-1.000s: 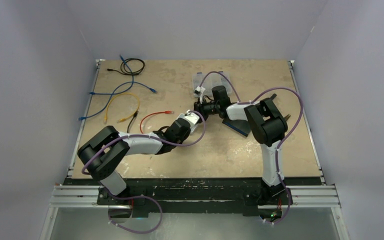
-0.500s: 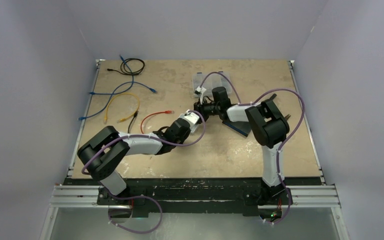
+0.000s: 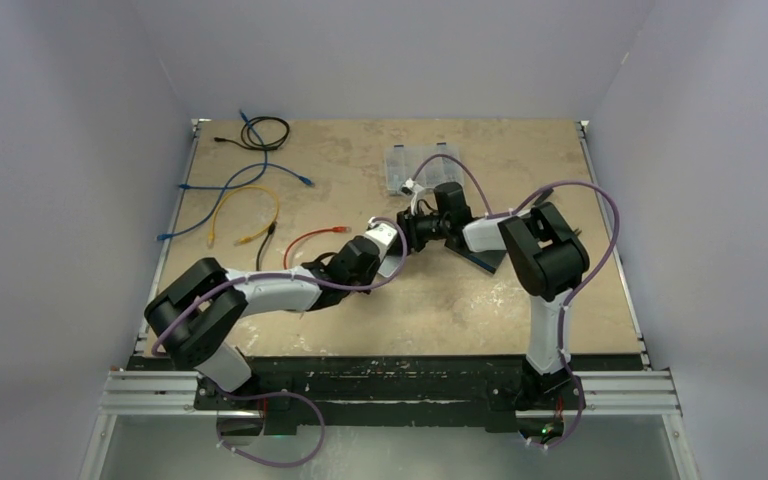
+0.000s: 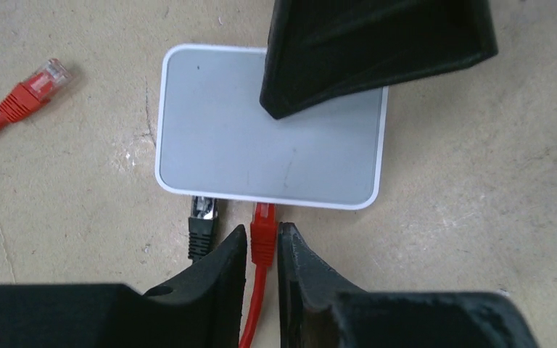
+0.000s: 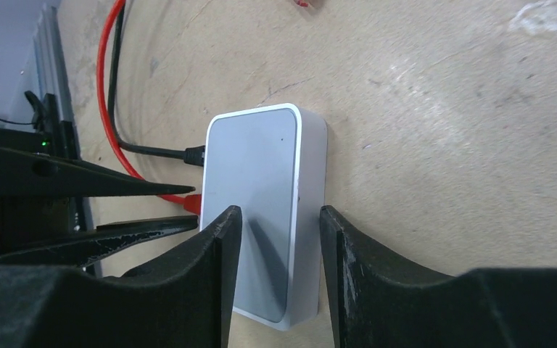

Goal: Insert the plug into the switch port
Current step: Insert the connector into the switch port.

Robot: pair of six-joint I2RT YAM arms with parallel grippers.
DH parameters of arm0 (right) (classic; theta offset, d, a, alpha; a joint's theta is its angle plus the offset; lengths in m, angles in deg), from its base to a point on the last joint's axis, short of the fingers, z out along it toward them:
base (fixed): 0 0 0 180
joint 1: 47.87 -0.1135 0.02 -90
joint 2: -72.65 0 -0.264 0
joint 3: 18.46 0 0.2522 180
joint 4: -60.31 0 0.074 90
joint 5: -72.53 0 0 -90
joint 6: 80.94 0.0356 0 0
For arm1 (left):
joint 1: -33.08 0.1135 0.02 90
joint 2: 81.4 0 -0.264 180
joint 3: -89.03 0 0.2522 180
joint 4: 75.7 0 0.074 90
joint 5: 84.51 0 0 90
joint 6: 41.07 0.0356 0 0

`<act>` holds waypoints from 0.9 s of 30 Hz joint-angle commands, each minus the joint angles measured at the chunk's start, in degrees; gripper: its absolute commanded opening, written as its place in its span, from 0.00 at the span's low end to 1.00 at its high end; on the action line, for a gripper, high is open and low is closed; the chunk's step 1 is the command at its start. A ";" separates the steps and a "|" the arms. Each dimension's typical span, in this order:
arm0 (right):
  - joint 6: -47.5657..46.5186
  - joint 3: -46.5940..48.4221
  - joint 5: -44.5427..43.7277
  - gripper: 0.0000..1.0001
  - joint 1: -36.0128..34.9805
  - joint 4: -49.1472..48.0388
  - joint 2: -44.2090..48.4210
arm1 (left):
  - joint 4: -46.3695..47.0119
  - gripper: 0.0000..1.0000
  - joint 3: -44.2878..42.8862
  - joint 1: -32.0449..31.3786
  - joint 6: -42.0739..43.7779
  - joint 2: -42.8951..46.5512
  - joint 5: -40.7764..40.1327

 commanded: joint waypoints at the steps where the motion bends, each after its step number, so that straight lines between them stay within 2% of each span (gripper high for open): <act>1: 1.75 -1.46 2.43 0.48 -0.76 3.50 0.74 | -0.42 0.22 -2.95 0.01 -4.08 3.81 1.54; 5: 1.52 -1.29 2.15 0.48 -0.72 3.70 0.29 | -2.22 0.24 -2.77 0.85 -5.73 4.19 1.83; 11: 1.25 -1.28 1.62 0.49 -0.55 3.81 0.15 | -4.12 0.27 -2.25 2.81 -7.94 4.37 7.76; 16: 1.25 -1.20 1.53 0.50 -0.54 3.72 -0.03 | -5.63 0.28 -1.50 3.02 -9.42 4.85 9.66; 27: 1.16 -1.09 1.62 0.50 -0.54 3.72 -0.35 | -9.22 0.28 -0.71 3.55 -10.11 4.08 6.65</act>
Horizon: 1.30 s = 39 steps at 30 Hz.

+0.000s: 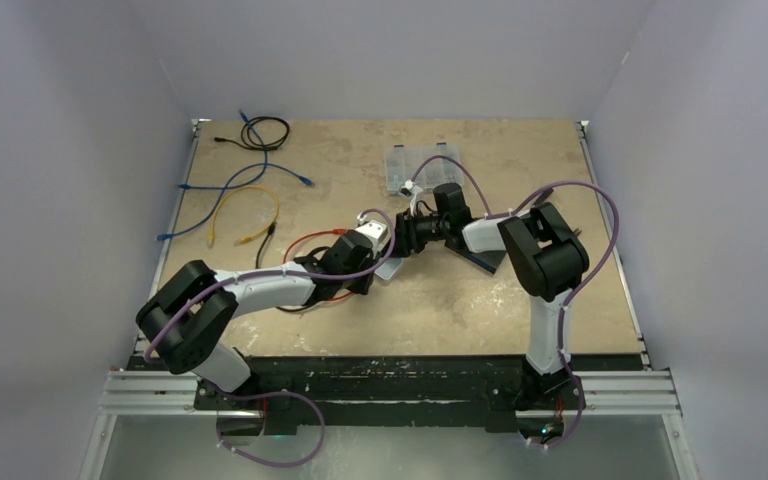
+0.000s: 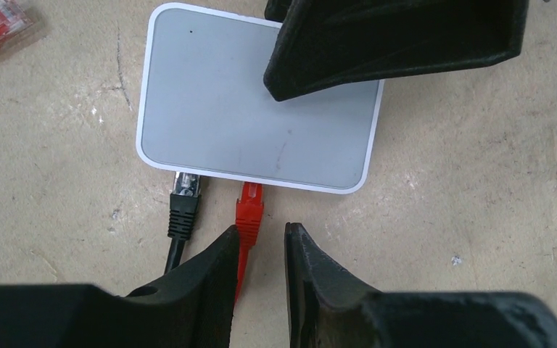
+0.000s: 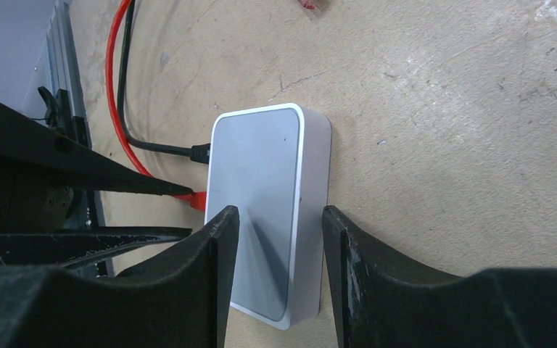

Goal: Insert the plug into the switch port
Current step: Insert the connector into the switch port.

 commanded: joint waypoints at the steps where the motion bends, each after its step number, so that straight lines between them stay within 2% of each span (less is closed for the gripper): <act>1: -0.09 -0.78 -0.28 0.50 -0.21 3.24 -0.38 | -2.10 0.28 0.36 0.71 -1.07 1.62 -1.99; 8: -0.09 -0.71 -0.28 0.50 -0.21 2.97 -0.65 | -3.91 0.28 0.44 1.03 -0.20 3.31 -3.82; 17: -0.15 -0.47 -0.11 0.50 -0.21 2.75 -1.12 | -1.20 0.22 1.30 1.31 0.22 -0.80 1.97; 20: -0.26 -0.32 -0.04 0.49 -0.19 2.75 -1.40 | 0.19 0.15 1.33 1.33 1.05 -2.27 2.17; 23: -0.34 -0.10 0.66 0.48 -0.26 2.61 -1.74 | 1.61 0.00 1.11 1.33 2.79 -3.27 2.34; 29: -1.25 0.61 5.21 0.42 -1.05 2.83 -2.70 | 5.23 0.00 -0.11 1.32 8.23 -4.23 1.24; 39: -6.80 4.43 14.35 0.41 -5.31 8.13 -5.37 | 9.15 0.00 -3.09 2.63 14.56 -2.22 -2.28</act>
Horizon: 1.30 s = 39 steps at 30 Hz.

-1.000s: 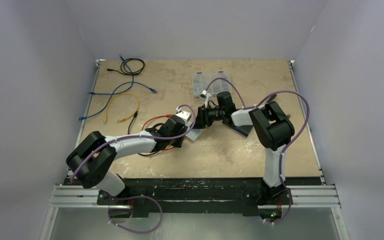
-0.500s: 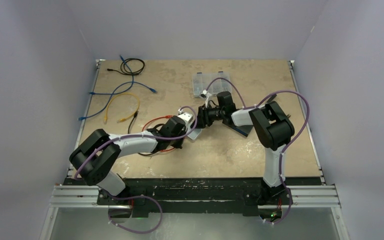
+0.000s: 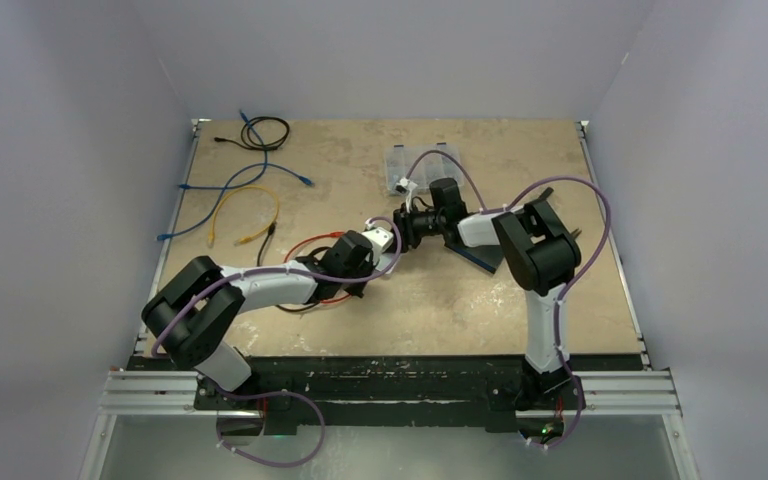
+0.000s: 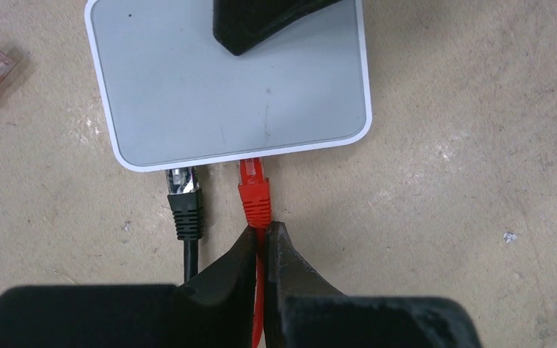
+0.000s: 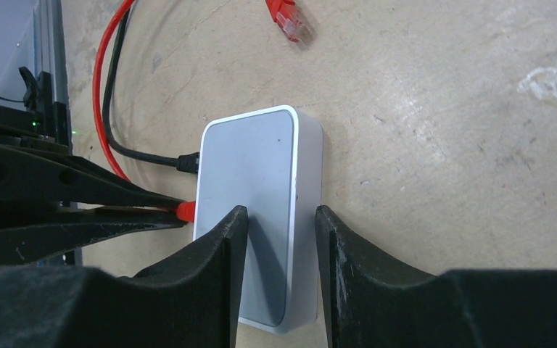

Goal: Insert the plug into the switch port
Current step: Insert the connector into the switch port.

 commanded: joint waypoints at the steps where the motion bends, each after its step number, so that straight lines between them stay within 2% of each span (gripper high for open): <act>1: -2.74 0.80 11.98 0.41 -5.70 8.29 -2.43 | 9.24 0.00 -3.15 2.16 4.63 0.54 -3.98; 9: -9.26 3.65 15.15 0.41 -8.16 15.18 -3.35 | 11.59 0.00 -1.92 5.18 0.47 2.71 -7.46; 17: -9.40 3.66 16.35 0.40 -8.43 15.21 -3.10 | 14.09 0.00 -1.94 4.45 -0.87 -0.92 -2.89; 23: -5.69 1.02 12.49 0.41 -6.30 11.72 -0.48 | 15.41 0.00 -2.39 4.16 1.11 -2.03 0.88; 31: 4.54 -6.91 3.25 0.45 1.39 0.24 5.55 | 16.07 0.00 -3.36 2.64 1.97 -4.49 1.35; 39: 5.18 -8.63 -4.59 0.53 2.29 -0.79 8.55 | 12.21 0.17 -3.61 2.63 0.33 -1.30 -3.01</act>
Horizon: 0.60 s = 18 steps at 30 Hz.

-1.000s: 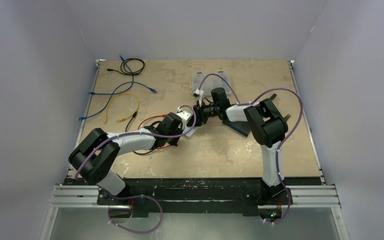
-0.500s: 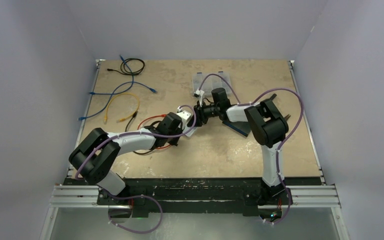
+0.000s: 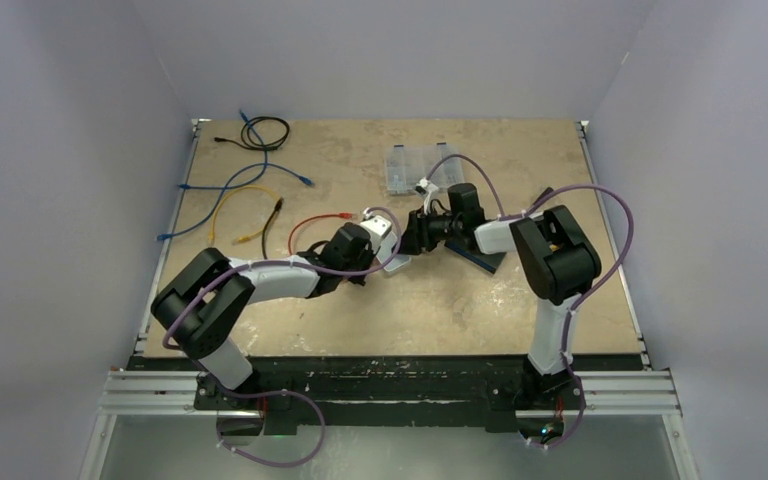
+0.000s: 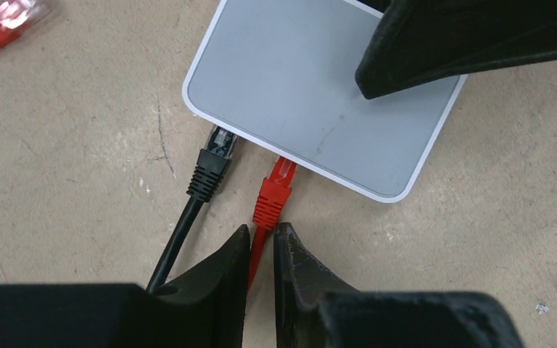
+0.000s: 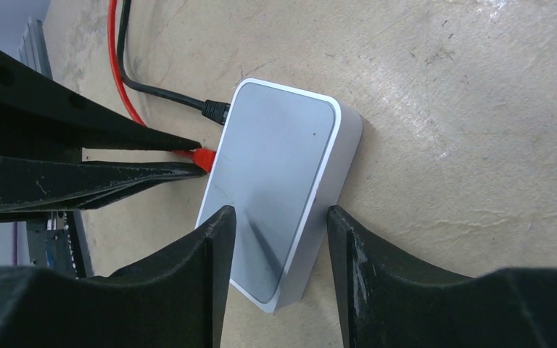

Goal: Insert the plug into the switch port
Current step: Insert the connector into the switch port.

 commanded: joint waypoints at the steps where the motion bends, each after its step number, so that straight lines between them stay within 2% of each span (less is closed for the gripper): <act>1: 2.72 -1.44 -1.49 0.54 -1.29 0.33 2.84 | 4.37 0.19 -2.49 0.09 -2.11 3.22 -3.70; 5: 3.12 -2.53 -5.09 0.59 -1.12 -0.71 4.72 | -0.01 0.27 -2.74 0.63 -3.71 7.88 -8.70; 13: 4.13 -4.97 -11.96 0.68 -1.04 -3.14 7.76 | -10.88 0.49 -6.21 5.06 -8.66 15.68 -16.45; 16: 4.34 -5.95 -15.85 0.70 -1.01 -4.18 8.95 | -14.20 0.58 -8.59 8.20 -11.31 16.49 -17.08; 18: 4.47 -6.70 -17.91 0.71 -1.03 -4.74 9.95 | -16.66 0.60 -11.17 11.02 -12.50 16.04 -15.74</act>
